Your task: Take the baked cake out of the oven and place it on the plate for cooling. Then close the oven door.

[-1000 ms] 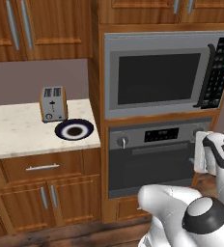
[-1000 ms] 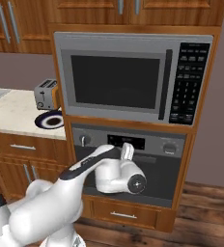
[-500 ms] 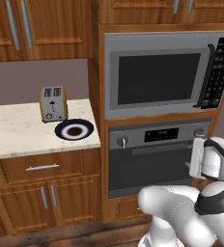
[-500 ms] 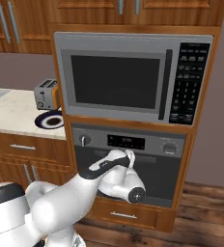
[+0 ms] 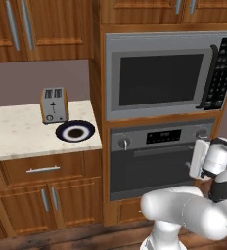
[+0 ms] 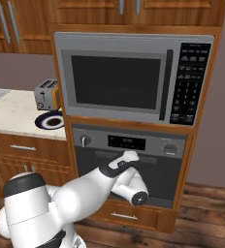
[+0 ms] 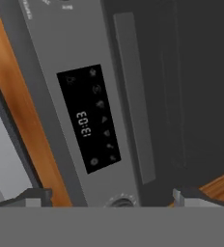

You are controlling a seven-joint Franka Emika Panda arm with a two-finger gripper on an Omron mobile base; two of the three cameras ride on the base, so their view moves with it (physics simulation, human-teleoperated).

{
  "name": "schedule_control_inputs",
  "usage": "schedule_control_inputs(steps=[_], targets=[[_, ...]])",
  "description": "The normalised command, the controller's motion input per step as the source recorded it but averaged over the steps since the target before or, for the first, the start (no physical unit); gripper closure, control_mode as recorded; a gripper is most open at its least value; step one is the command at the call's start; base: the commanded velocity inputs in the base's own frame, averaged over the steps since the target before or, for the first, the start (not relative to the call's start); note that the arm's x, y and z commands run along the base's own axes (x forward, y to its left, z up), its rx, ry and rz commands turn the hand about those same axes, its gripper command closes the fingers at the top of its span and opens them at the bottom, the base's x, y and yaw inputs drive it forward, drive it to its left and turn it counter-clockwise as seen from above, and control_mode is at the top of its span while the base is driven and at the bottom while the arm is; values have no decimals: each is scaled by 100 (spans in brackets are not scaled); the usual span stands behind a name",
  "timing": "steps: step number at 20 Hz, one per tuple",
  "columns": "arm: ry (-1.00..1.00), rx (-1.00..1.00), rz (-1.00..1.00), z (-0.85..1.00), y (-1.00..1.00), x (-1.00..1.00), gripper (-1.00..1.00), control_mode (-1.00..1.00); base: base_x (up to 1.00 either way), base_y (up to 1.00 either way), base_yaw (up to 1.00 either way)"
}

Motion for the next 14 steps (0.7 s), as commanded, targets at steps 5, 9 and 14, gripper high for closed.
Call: schedule_control_inputs(steps=[5,9,14], targets=[[-7,0,0,-14,-2,18,-100,-100,0,0,0],[-9,0,0,-24,0,13,-100,-100,0,0,0],[-9,0,0,-24,0,14,-100,-100,0,0,0]])
